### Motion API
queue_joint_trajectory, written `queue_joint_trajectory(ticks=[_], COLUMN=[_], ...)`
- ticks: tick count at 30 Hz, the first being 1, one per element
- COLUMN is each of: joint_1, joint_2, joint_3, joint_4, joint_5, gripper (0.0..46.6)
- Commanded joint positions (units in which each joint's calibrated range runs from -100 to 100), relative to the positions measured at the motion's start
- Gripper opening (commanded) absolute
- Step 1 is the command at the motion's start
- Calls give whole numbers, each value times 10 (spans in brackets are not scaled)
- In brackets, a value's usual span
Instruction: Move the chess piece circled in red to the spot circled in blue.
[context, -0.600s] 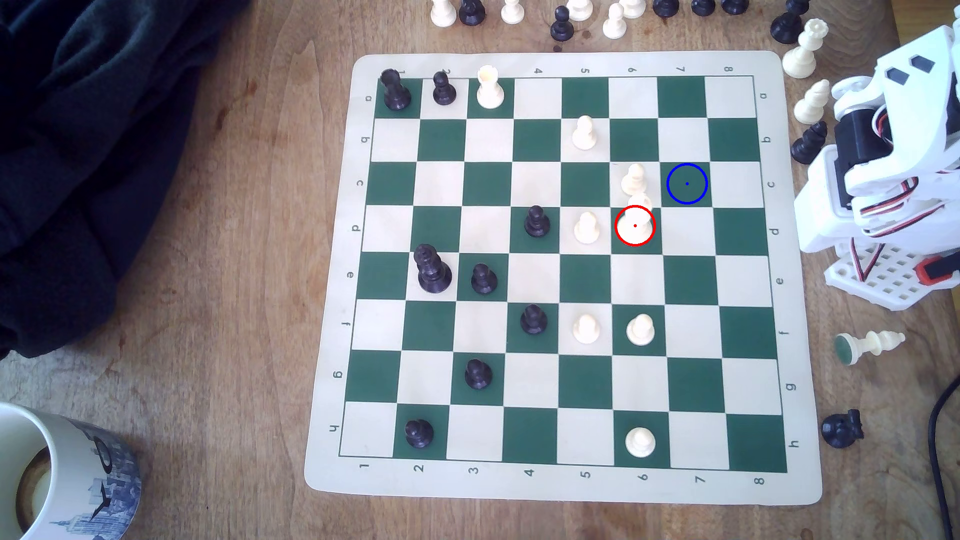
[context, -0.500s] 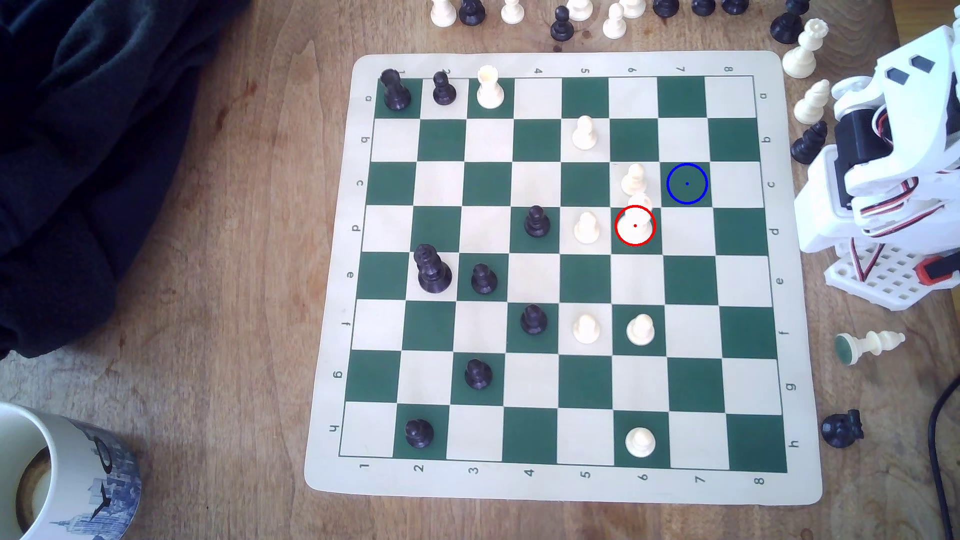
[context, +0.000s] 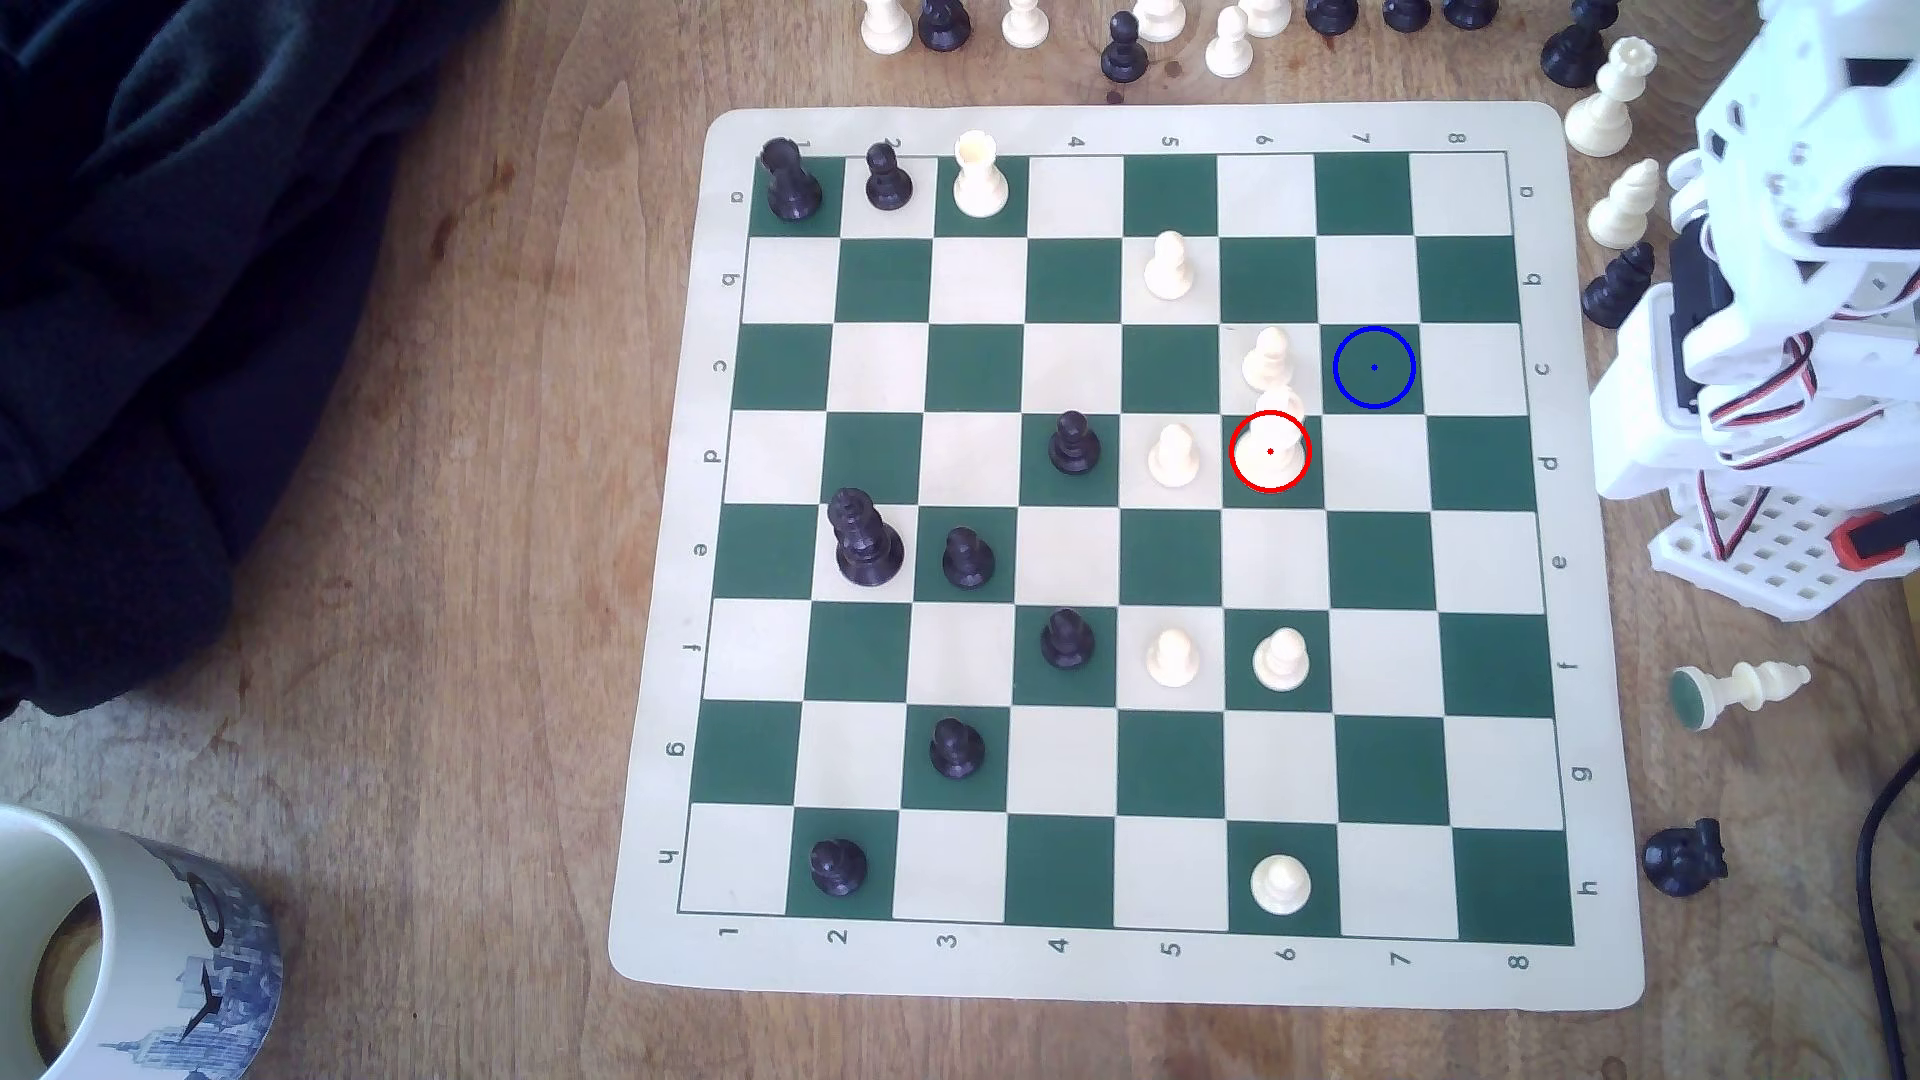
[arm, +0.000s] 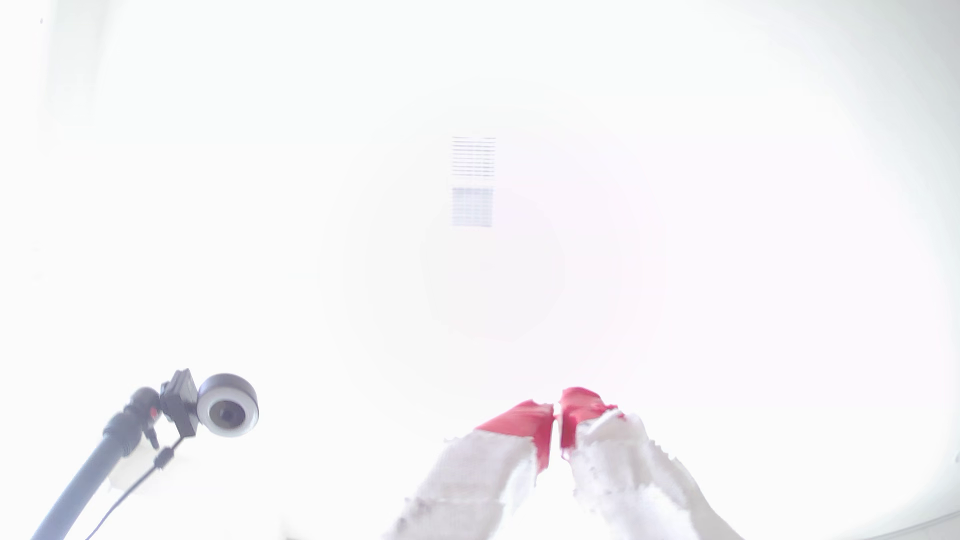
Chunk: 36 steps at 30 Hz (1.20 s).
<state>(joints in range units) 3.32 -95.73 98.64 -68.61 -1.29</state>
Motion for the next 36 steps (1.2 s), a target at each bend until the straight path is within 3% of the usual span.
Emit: queue_joint_trajectory(ticks=[1,10,19,29,32,36], joint_1=[16,36,31,24,22,27], joint_2=[-1,0,0,207,245,374], joint_3=[13,-1,-170,-486,-506,-629], joint_4=[91,361,863,1277,1327,1435], joint_5=[-2,-3,-5,-63,-72,-116], gripper=[2,2,2,4,46,104])
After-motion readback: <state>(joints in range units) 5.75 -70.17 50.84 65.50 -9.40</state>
